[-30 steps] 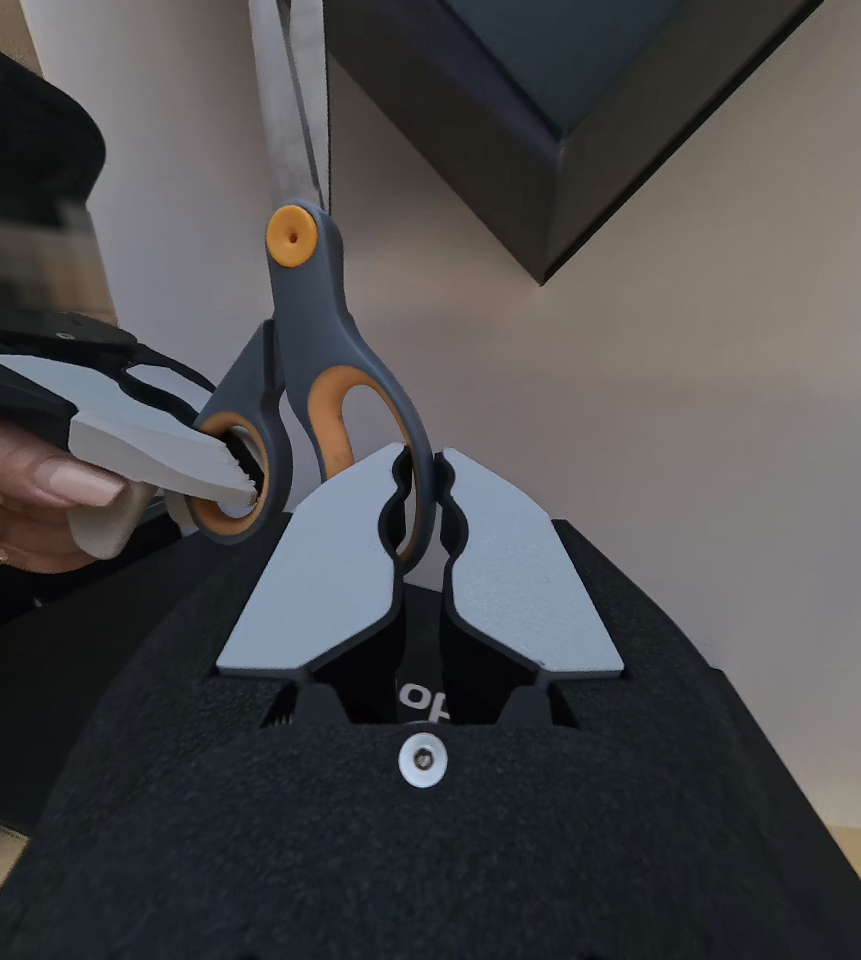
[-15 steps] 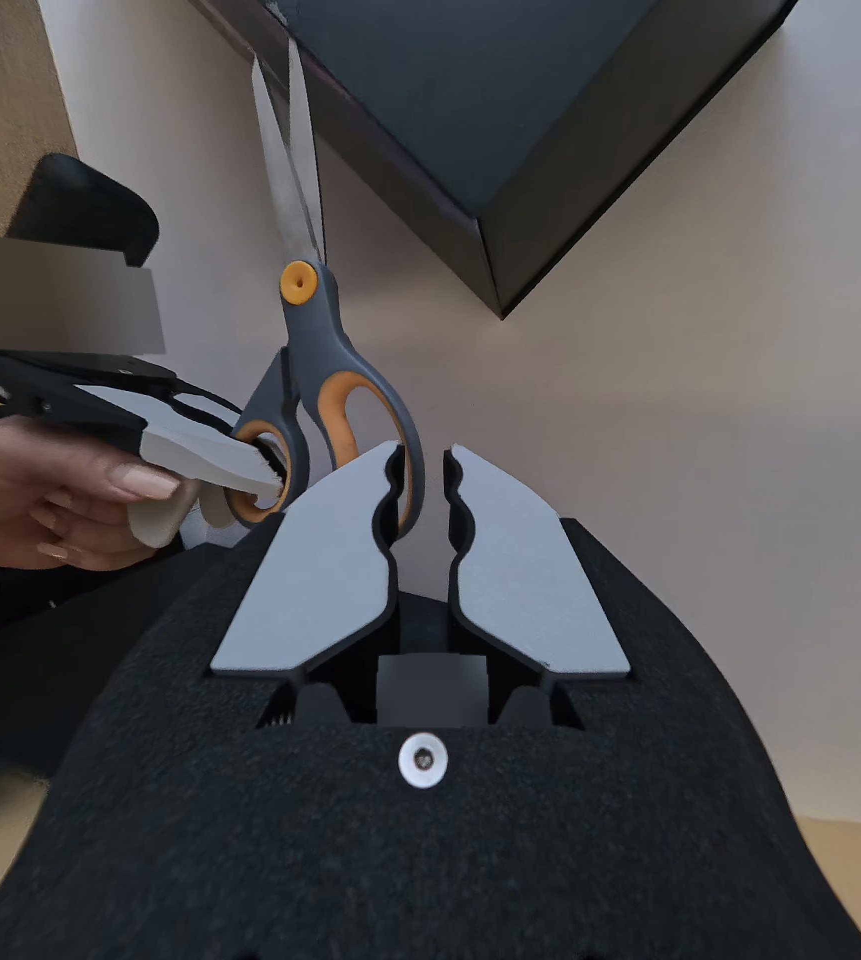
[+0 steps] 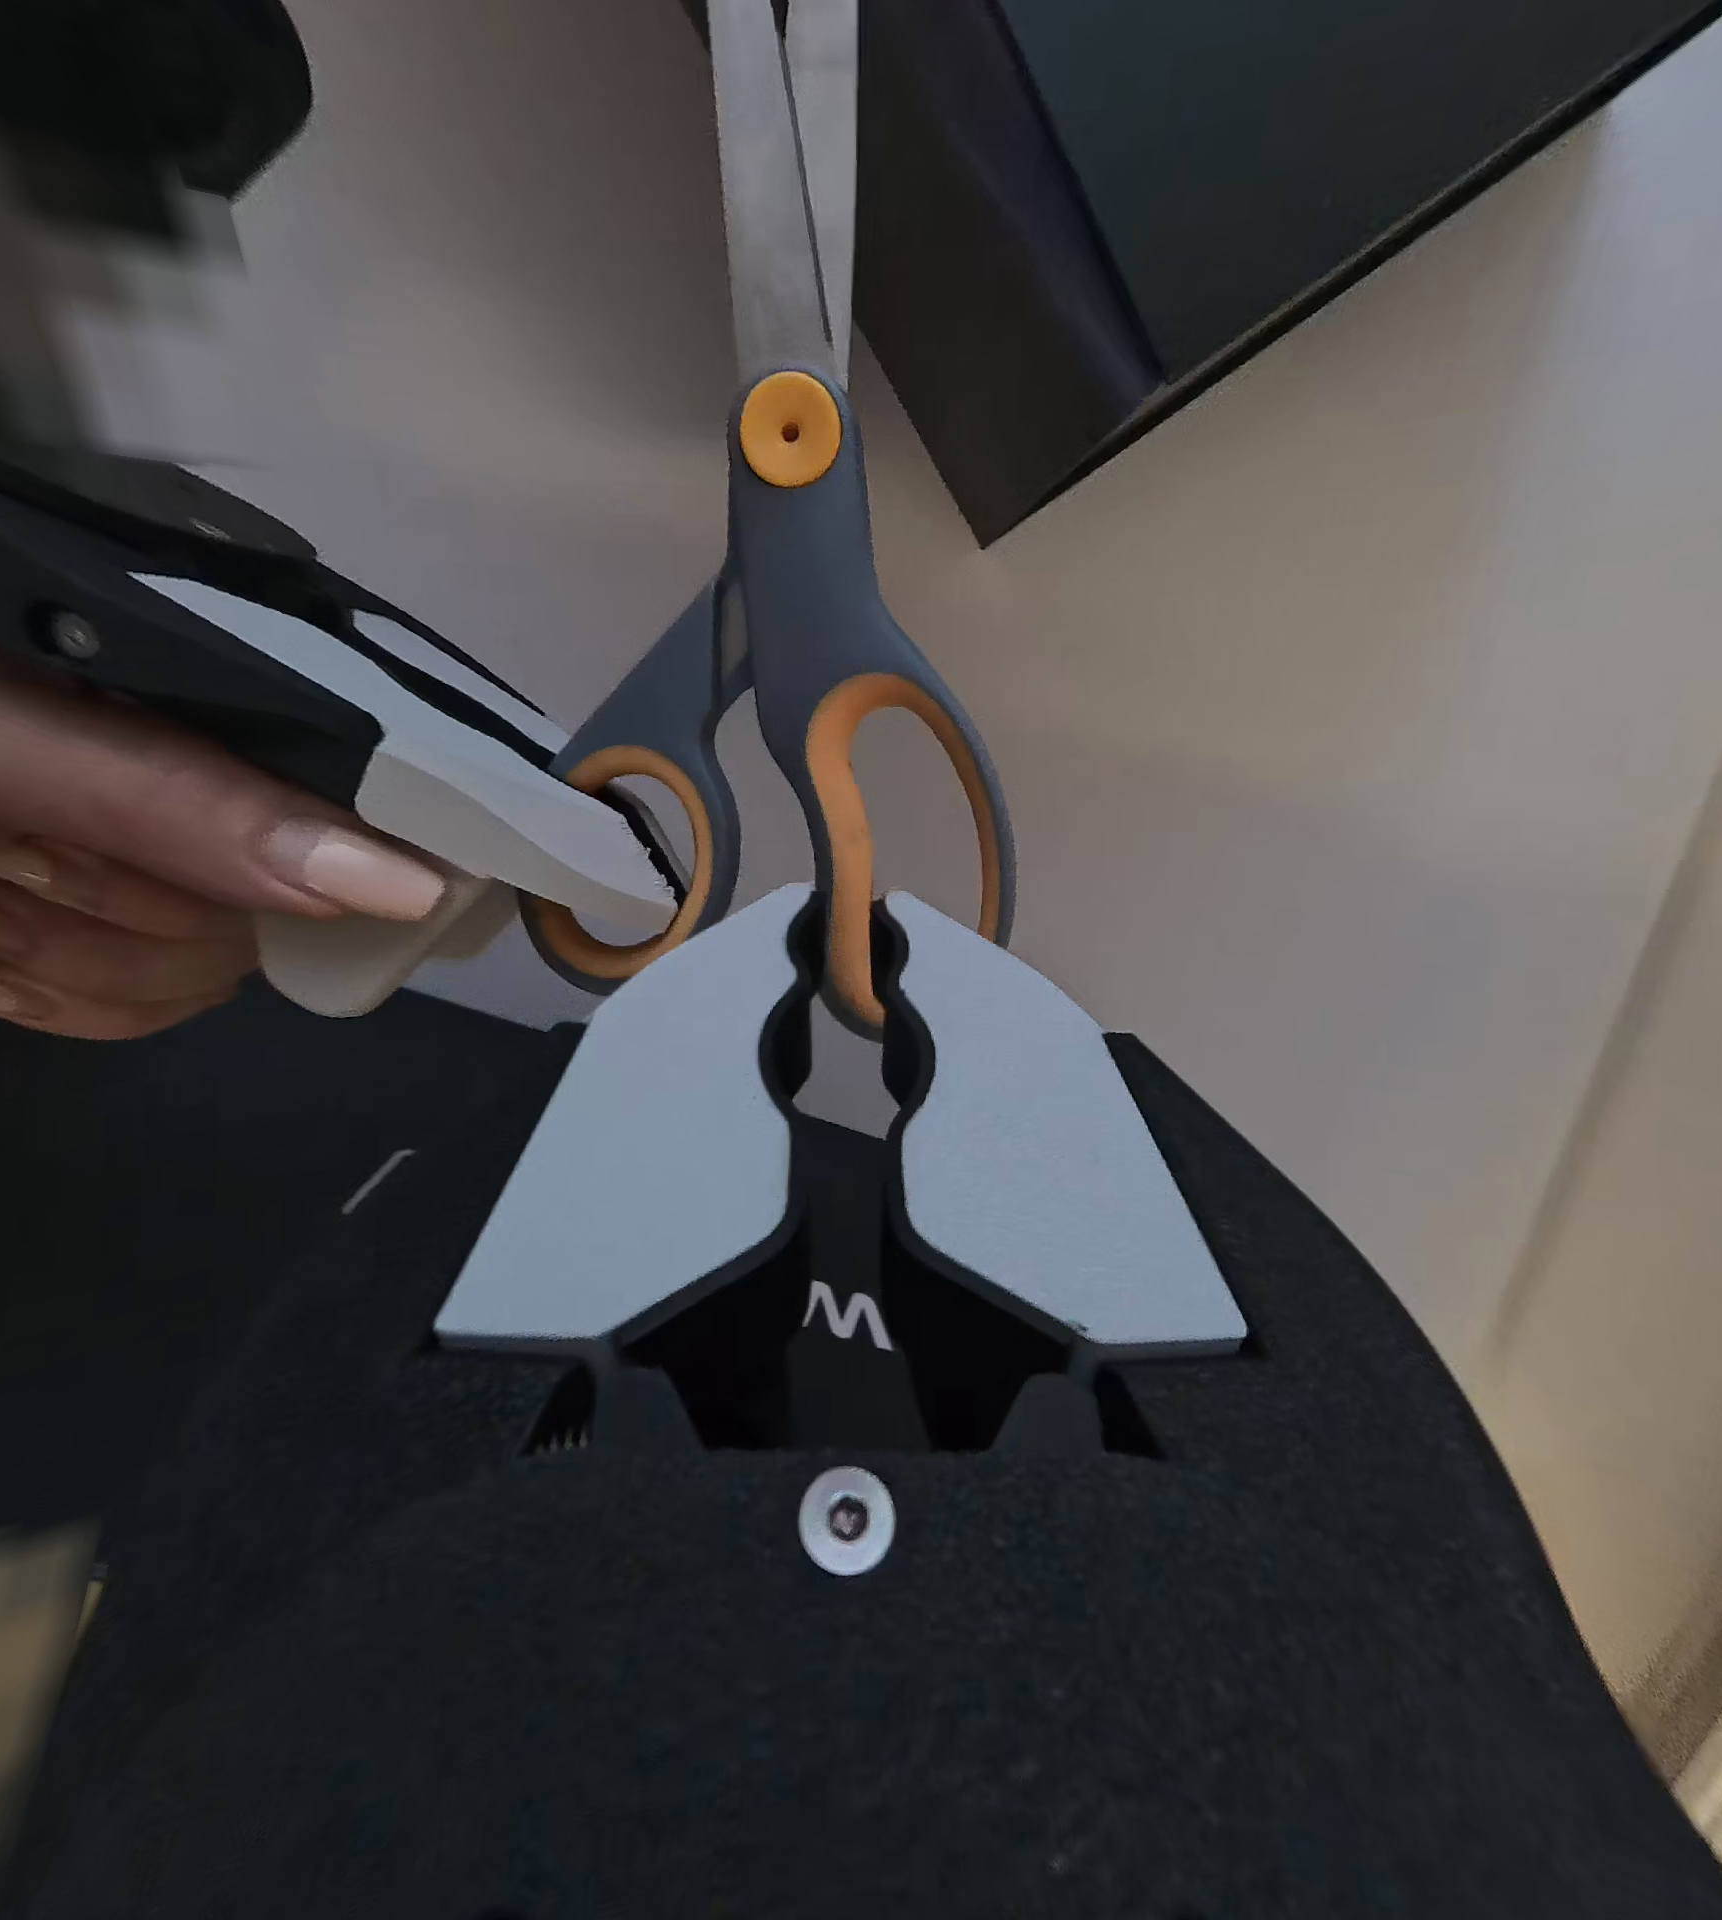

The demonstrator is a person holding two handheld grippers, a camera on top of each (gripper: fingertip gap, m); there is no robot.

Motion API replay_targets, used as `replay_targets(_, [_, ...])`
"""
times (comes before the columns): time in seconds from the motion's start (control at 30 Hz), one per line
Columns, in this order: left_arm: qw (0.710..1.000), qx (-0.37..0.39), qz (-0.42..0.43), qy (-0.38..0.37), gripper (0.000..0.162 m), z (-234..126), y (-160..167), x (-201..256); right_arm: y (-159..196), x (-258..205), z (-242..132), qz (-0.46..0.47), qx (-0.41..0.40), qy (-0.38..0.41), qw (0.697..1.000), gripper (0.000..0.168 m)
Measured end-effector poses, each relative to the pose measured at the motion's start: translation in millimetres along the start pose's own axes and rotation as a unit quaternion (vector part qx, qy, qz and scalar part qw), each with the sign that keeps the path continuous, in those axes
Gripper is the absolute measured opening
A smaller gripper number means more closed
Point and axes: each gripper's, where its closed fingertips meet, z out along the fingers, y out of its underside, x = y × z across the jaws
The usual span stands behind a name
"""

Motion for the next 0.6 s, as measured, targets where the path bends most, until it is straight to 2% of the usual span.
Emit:
replay_targets(0.1, [1.0, 0.001, 0.0, 0.001, 0.003, 1, -1, 1, 4, 0, 8, -0.017, -0.034, -0.001, 0.999, 0.012])
replay_targets(0.17, [1.0, 0.001, -0.001, 0.003, 0.003, 2, -1, 2, 9, -2, 13, -0.009, -0.055, -0.015, 0.998, 0.02])
replay_targets(0.3, [1.0, 0.0, -0.002, 0.003, 0.003, 3, -3, 3, 14, 1, 18, -0.019, -0.07, -0.009, 0.997, 0.013])
replay_targets(0.53, [1.0, 0.002, 0.001, -0.007, 0.003, 4, 0, -2, 17, 2, 27, -0.008, -0.083, -0.037, 0.996, 0.013])
replay_targets(0.6, [1.0, 0.002, 0.004, -0.014, 0.003, 3, -2, -6, 17, 7, 30, -0.02, -0.085, -0.019, 0.996, 0.012])
